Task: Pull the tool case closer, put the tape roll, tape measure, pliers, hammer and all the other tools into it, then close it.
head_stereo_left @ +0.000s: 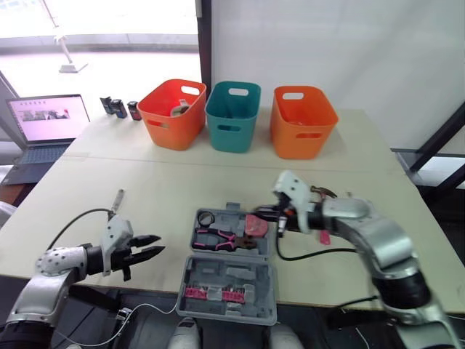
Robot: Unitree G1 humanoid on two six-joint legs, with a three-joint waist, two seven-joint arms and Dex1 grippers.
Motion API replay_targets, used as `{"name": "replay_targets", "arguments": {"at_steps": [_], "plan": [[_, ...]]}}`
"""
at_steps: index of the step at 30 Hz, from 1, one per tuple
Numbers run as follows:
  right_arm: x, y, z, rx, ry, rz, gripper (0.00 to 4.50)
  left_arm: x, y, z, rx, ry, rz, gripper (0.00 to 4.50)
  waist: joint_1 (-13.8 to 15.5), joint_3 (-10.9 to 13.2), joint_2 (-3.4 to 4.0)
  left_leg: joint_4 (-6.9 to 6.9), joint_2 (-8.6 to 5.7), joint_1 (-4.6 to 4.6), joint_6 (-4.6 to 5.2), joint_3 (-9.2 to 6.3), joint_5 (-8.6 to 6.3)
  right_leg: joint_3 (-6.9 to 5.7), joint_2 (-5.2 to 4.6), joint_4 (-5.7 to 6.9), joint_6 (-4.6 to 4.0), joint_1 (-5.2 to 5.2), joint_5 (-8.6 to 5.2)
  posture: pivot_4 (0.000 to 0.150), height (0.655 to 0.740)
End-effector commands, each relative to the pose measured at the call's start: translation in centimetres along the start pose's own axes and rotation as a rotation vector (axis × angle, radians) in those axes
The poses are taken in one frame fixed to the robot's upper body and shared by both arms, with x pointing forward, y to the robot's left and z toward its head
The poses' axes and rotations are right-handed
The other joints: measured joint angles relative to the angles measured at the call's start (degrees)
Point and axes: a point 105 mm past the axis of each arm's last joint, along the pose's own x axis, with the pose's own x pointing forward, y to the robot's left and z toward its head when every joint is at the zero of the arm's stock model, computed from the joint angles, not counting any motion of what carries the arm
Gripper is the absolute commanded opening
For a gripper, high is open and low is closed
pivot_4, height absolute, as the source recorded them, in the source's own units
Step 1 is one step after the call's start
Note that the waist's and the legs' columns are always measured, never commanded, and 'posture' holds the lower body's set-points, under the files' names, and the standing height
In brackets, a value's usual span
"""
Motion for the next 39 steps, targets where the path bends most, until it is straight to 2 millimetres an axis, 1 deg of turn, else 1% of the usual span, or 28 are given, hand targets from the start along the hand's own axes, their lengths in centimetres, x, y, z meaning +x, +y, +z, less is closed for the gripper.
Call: {"name": "replay_targets", "arguments": {"at_steps": [1,3,5,8,13,15,19,24,26,28,29,31,34,37,39], "plan": [[-1.6,-0.5,-2.8,-0.045,0.136,0.004,0.0,1.3,0.0,0.4,0.039,0.008,-0.028,0.05,0.05,0.02,-0.03,0.0,0.0,-0.01,0.0,0.0,0.0,0.0,0.0,0.0,0.0,-0.01,0.0,0.15,0.74],[-1.6,-0.6,-4.8,-0.078,0.235,0.002,0.0,2.2,0.0,0.2,0.043,0.02,-0.049,0.05,-0.45,0.03,-0.04,-0.01,0.01,-0.03,0.0,0.01,0.0,0.0,0.0,-0.01,0.01,-0.07,0.0,0.15,0.74],[-1.1,-0.4,-6.3,-0.105,0.309,0.006,0.0,3.1,-0.3,0.1,0.044,0.032,-0.075,0.05,-0.66,0.03,-0.04,-0.01,0.02,-0.05,0.01,0.03,0.0,0.0,0.0,0.0,0.01,-0.12,0.0,0.15,0.74],[0.2,0.4,-7.3,-0.136,0.353,0.022,0.0,4.1,-0.8,-0.4,0.048,0.063,-0.11,0.05,-0.64,0.03,-0.04,0.0,0.02,-0.13,0.01,0.03,0.01,0.0,0.0,0.0,0.04,-0.18,0.01,0.15,0.74],[2.4,1.6,-7.5,-0.185,0.391,0.042,0.0,5.0,-1.6,-1.3,0.061,0.116,-0.15,0.05,-0.21,0.04,-0.04,0.06,0.01,-0.32,0.01,0.03,0.02,0.0,0.01,0.06,0.07,-0.34,0.02,0.15,0.74],[2.7,1.8,-7.4,-0.178,0.394,0.044,0.0,5.3,-1.6,-1.3,0.065,0.12,-0.148,0.05,-0.04,0.04,-0.04,0.08,0.0,-0.33,0.01,0.03,0.02,0.0,0.01,0.08,0.06,-0.33,0.02,0.15,0.74],[3.6,3.4,-6.4,-0.202,0.373,0.097,0.0,7.3,-1.8,-1.1,0.106,0.129,-0.139,0.05,0.25,0.04,-0.05,0.11,0.0,-0.33,0.0,0.02,0.03,0.0,0.01,0.08,0.06,-0.3,0.02,0.15,0.74],[4.3,4.6,-5.7,-0.241,0.367,0.141,0.0,8.4,-2.2,-0.7,0.117,0.115,-0.149,0.05,0.18,0.04,-0.05,0.13,-0.02,-0.33,-0.02,0.02,0.05,0.0,0.0,0.08,0.08,-0.26,0.02,0.15,0.74],[5.1,4.0,-4.8,-0.239,0.344,0.103,0.0,8.9,-2.6,-0.6,0.112,0.109,-0.163,0.05,0.12,0.04,-0.04,0.13,-0.02,-0.3,-0.02,0.01,0.05,0.0,0.0,0.12,0.07,-0.26,0.02,0.15,0.74],[5.5,3.1,-4.3,-0.257,0.337,0.07,0.0,9.1,-2.6,-0.6,0.112,0.109,-0.163,0.05,-0.01,0.03,-0.04,0.13,-0.01,-0.26,-0.03,0.01,0.06,0.0,0.01,0.15,0.06,-0.25,0.03,0.15,0.74],[5.6,2.9,-4.2,-0.262,0.338,0.063,0.0,9.2,-2.6,-0.5,0.112,0.109,-0.161,0.05,-0.02,0.03,-0.04,0.13,-0.01,-0.21,-0.05,0.01,0.07,0.0,0.01,0.15,0.05,-0.2,0.03,0.15,0.74],[6.0,1.7,-3.8,-0.265,0.33,0.023,0.0,9.5,-2.0,-0.5,0.121,0.114,-0.146,0.05,-0.05,0.03,-0.04,0.13,-0.01,-0.17,-0.06,0.01,0.08,0.0,0.01,0.15,0.04,-0.16,0.04,0.15,0.74],[6.3,-0.1,-3.7,-0.281,0.344,-0.027,0.0,10.0,-0.6,0.0,0.125,0.112,-0.112,0.05,0.15,0.03,-0.04,0.13,-0.02,-0.06,-0.08,0.01,0.11,-0.01,0.01,0.18,0.04,-0.04,0.04,0.15,0.74],[6.4,-1.5,-3.8,-0.286,0.359,-0.05,0.0,10.6,1.5,0.8,0.136,0.101,-0.062,0.05,0.26,0.03,-0.04,0.13,-0.03,-0.06,-0.07,0.01,0.17,-0.01,0.01,0.19,0.09,0.0,0.06,0.15,0.74],[6.5,-2.1,-3.8,-0.295,0.365,-0.062,0.0,10.9,2.4,1.2,0.142,0.096,-0.04,0.05,0.15,0.03,-0.04,0.13,-0.03,-0.06,-0.06,0.0,0.18,-0.01,0.01,0.19,0.28,0.0,0.16,0.15,0.74]]}}
